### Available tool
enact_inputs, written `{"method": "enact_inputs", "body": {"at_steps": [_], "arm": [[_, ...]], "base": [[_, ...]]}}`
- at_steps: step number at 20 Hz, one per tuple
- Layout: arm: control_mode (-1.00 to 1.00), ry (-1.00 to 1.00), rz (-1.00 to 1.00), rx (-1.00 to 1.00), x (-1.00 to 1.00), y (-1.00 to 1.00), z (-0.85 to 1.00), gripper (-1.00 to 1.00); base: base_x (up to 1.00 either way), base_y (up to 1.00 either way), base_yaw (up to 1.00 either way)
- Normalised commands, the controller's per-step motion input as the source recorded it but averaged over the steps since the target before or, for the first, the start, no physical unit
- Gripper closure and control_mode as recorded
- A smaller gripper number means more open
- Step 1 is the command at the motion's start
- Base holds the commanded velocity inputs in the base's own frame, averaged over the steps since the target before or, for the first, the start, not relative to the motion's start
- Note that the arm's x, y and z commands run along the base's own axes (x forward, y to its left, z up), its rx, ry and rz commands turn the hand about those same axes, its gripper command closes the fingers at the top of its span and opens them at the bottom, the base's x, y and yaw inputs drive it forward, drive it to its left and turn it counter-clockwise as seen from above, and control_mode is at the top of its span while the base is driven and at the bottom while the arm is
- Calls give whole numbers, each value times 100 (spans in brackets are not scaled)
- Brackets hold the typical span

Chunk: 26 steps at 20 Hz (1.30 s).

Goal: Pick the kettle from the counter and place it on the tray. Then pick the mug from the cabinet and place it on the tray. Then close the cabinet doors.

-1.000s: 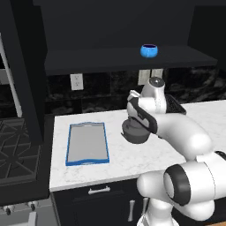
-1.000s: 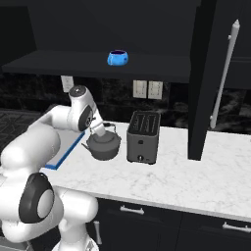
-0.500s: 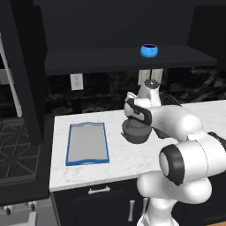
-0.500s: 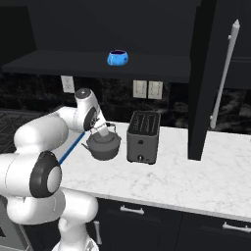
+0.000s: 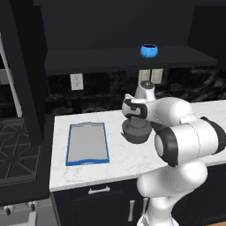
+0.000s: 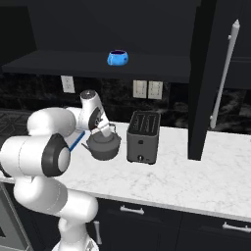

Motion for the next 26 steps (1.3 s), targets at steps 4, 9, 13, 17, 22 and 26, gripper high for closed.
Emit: {"method": "enact_inputs", "body": {"at_steps": [4, 9, 13, 17, 22, 26], "arm": [[-100, 5, 0, 0, 21, 0, -18, -100], [-100, 2, 0, 0, 11, 0, -19, -100], [-100, 0, 0, -1, -2, 0, -31, 100], [-100, 1, 0, -3, -23, 0, -37, 100], [-100, -1, 0, 0, -29, 0, -17, 100], [-100, -5, 0, 1, -39, 0, 15, 100]], "base": [[0, 0, 0], [0, 0, 0], [0, 0, 0], [0, 0, 0], [0, 0, 0], [0, 0, 0]]}}
